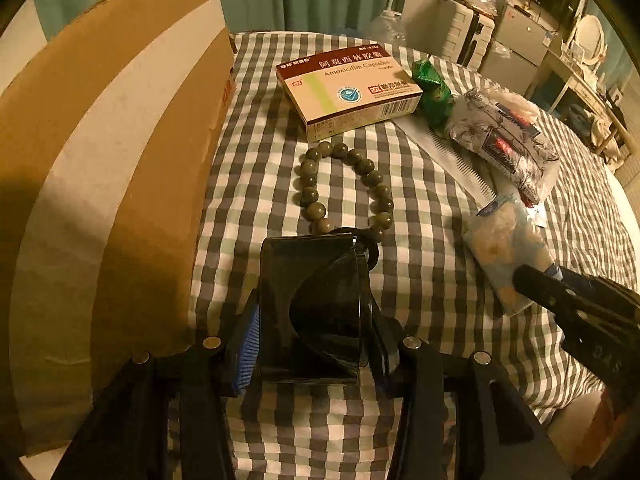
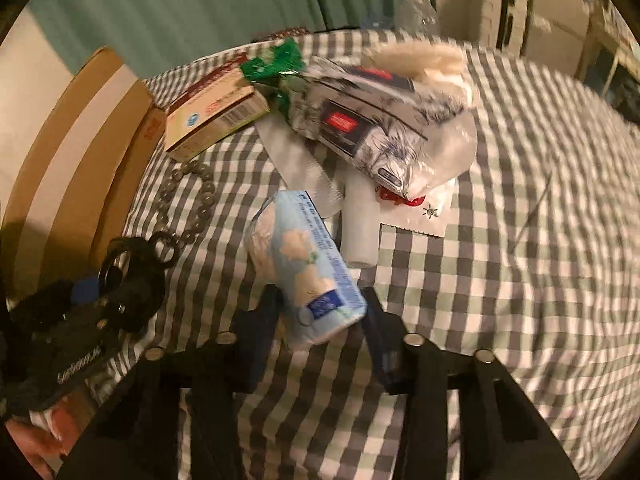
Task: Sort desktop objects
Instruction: 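Grasp the black strap with the left gripper while the right gripper grasps the tissue pack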
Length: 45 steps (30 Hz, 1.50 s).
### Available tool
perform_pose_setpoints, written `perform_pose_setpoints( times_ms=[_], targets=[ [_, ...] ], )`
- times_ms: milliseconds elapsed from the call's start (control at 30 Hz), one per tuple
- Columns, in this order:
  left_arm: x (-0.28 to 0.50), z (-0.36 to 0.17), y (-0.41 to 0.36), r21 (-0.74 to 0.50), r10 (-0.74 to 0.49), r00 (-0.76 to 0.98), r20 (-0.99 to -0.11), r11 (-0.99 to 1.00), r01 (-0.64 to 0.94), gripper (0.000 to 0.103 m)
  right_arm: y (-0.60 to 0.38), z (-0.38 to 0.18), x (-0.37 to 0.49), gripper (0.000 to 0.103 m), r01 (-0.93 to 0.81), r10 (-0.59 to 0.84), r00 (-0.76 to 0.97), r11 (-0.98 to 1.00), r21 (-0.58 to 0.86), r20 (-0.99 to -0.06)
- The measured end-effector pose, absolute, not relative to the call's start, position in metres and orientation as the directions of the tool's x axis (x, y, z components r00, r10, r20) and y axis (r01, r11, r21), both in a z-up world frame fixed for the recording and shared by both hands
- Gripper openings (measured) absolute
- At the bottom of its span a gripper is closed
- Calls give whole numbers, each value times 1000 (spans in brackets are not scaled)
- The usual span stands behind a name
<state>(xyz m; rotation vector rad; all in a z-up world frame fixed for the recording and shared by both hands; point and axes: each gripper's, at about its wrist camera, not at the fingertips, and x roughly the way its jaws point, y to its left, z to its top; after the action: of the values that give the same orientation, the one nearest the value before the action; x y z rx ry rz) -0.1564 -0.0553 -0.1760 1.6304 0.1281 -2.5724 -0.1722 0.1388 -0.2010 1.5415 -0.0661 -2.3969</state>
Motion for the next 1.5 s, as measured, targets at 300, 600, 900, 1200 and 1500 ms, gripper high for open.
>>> perform_pose_setpoints(
  times_ms=[300, 600, 900, 1200, 1500],
  targets=[
    [-151, -154, -48, -4, -37, -464, -885, -996, 86, 47, 116, -194, -151, 20, 299, -284, -375, -938, 175, -882],
    [-152, -150, -53, -43, -7, -454, -891, -994, 99, 47, 104, -219, -181, 20, 286, -337, -334, -926, 246, -880],
    [-142, -118, -32, 17, -13, -487, -873, -1000, -4, 47, 141, -188, -165, 18, 216, -390, -410, -920, 327, -825],
    [-123, -81, -29, -24, 35, -535, -844, -999, -27, 47, 154, -163, -146, 18, 202, -389, -466, -921, 332, -795],
    [-111, -121, -17, -78, 77, -442, -894, -997, -17, 73, 159, -154, -130, 19, 195, -379, -481, -926, 325, -791]
  ],
)
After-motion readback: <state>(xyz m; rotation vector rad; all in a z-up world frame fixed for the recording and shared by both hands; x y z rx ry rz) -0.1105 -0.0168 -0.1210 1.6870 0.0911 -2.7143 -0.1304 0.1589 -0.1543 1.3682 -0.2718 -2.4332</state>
